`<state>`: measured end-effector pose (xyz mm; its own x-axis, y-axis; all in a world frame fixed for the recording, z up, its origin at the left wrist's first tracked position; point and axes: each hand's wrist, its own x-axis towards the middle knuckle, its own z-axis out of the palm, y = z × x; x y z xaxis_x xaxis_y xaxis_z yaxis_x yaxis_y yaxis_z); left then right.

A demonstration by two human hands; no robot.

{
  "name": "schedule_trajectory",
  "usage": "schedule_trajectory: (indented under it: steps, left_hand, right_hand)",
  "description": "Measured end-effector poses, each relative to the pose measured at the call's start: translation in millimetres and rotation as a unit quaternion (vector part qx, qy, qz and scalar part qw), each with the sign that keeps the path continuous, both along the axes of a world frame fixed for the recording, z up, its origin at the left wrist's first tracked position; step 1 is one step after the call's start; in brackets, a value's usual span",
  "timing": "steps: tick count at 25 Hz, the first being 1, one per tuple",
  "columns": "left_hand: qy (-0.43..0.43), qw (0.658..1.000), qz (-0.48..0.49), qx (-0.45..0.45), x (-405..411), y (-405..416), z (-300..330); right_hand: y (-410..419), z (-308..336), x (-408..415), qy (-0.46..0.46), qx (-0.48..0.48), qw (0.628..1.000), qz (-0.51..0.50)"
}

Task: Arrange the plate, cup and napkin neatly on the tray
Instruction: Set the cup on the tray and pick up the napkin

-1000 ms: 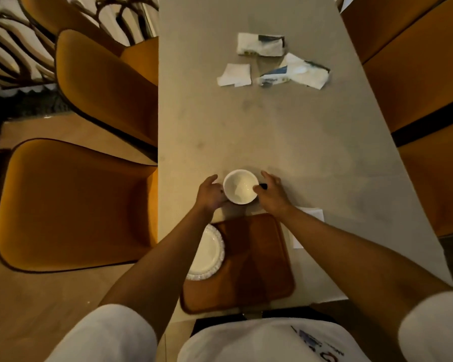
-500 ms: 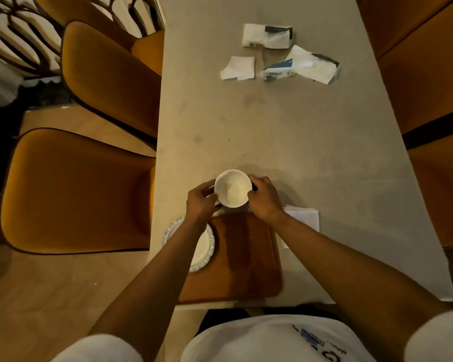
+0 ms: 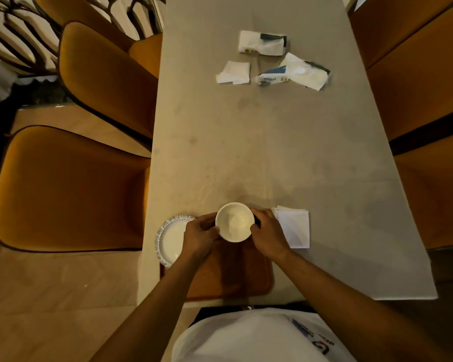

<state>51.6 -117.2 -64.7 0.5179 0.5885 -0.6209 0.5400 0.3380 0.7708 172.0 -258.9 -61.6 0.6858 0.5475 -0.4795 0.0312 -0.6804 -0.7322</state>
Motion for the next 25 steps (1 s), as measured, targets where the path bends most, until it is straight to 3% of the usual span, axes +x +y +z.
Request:
schedule_trajectory:
  steps: [25]
  left_hand:
    - [0.008, 0.999, -0.033, 0.012, 6.5, -8.8, -6.7]
  right_hand:
    - [-13.2, -12.4, 4.0, 0.016, 0.006, 0.999, -0.045]
